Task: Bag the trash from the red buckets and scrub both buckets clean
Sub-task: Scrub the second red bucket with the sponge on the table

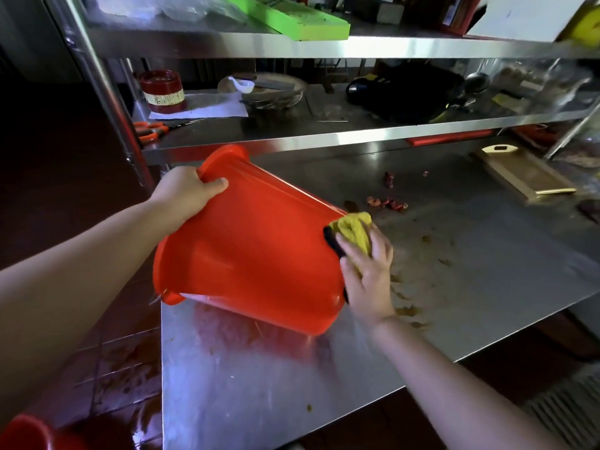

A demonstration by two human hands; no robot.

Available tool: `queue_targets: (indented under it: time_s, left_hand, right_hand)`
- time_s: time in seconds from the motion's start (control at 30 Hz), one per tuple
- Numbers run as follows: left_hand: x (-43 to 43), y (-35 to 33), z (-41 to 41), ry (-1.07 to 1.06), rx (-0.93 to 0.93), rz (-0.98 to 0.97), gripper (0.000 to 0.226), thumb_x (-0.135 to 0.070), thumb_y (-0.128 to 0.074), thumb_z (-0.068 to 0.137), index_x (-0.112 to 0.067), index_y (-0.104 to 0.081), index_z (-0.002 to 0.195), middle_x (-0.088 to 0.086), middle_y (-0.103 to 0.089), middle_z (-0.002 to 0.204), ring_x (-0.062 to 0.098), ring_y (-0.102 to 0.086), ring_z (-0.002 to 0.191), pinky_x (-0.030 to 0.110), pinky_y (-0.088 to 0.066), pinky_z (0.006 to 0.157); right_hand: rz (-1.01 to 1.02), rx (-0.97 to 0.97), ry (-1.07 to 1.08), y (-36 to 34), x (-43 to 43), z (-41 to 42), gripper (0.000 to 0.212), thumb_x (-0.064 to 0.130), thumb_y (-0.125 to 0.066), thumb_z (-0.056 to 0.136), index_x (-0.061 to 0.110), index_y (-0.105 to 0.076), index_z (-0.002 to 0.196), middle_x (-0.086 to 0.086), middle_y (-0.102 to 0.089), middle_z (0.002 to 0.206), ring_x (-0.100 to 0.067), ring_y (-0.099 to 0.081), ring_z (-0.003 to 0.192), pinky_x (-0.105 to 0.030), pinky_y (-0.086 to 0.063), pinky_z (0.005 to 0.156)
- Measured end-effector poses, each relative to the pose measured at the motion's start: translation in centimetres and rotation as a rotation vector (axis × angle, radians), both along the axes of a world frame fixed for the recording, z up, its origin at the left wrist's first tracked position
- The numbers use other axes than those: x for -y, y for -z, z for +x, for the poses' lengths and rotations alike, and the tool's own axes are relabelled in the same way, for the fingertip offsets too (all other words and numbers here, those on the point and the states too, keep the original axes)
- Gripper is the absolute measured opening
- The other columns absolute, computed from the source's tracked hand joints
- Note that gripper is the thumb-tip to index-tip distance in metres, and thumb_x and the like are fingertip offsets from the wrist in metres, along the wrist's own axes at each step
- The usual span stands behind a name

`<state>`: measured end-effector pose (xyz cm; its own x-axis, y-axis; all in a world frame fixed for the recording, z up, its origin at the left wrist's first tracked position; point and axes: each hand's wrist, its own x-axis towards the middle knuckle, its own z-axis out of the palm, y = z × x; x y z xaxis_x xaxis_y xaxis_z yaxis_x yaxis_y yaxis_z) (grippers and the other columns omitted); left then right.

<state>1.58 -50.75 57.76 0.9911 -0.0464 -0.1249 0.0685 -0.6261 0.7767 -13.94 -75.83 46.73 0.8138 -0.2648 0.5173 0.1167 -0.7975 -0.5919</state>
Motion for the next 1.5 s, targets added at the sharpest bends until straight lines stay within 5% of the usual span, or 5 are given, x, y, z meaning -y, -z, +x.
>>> queue_targets:
  time_s: [0.17, 0.53, 0.83, 1.17, 1.5]
  left_hand:
    - [0.6, -0.6, 0.6, 0.012, -0.073, -0.040, 0.034, -0.042, -0.066, 0.083, -0.015, -0.065, 0.104, 0.005, -0.068, 0.092, 0.024, -0.066, 0.080, 0.040, -0.053, 0.084]
    - [0.2, -0.3, 1.0, 0.051, -0.086, 0.009, 0.036, -0.042, -0.068, 0.081, -0.014, -0.067, 0.103, 0.006, -0.069, 0.094, 0.026, -0.066, 0.082, 0.043, -0.052, 0.087]
    - [-1.2, -1.1, -0.1, 0.075, 0.011, -0.019, 0.052, -0.057, -0.044, 0.090, -0.017, -0.050, 0.122, -0.002, -0.056, 0.114, 0.016, -0.054, 0.099, 0.032, -0.042, 0.087]
    - [-6.7, 7.8, -6.1, 0.026, 0.068, -0.080, 0.030, -0.045, -0.033, 0.098, -0.022, -0.052, 0.094, 0.002, -0.054, 0.078, 0.024, -0.054, 0.073, 0.035, -0.045, 0.066]
    - [-5.0, 4.2, -4.8, 0.030, 0.182, 0.036, 0.050, -0.044, -0.029, 0.099, -0.004, -0.060, 0.094, 0.016, -0.064, 0.088, 0.032, -0.060, 0.083, 0.046, -0.049, 0.081]
  right_hand:
    - [-0.456, 0.090, -0.089, 5.9, -3.0, -4.6, 0.034, 0.029, -0.051, 0.091, 0.034, -0.053, 0.125, -0.008, -0.035, 0.140, -0.035, -0.022, 0.137, -0.054, -0.032, 0.105]
    - [-0.205, -0.421, -0.067, -5.9, 1.4, 4.8, 0.038, 0.033, -0.046, 0.096, 0.045, -0.050, 0.131, 0.000, -0.038, 0.148, -0.021, -0.026, 0.136, -0.039, -0.025, 0.113]
    - [-0.379, -0.327, -0.167, -6.2, -1.6, 5.2, 0.038, 0.040, -0.045, 0.097, 0.052, -0.043, 0.133, 0.007, -0.032, 0.152, -0.015, -0.019, 0.142, -0.041, -0.027, 0.112]
    - [-0.379, -0.378, -0.087, -6.5, -1.7, 7.1, 0.038, 0.038, -0.043, 0.097, 0.050, -0.043, 0.134, 0.006, -0.033, 0.151, -0.016, -0.022, 0.140, -0.041, -0.027, 0.110]
    - [-1.019, 0.094, -0.407, -0.1, -5.4, 0.0, 0.040, 0.023, -0.056, 0.090, 0.039, -0.057, 0.127, -0.001, -0.049, 0.141, -0.033, -0.044, 0.130, -0.046, -0.038, 0.099]
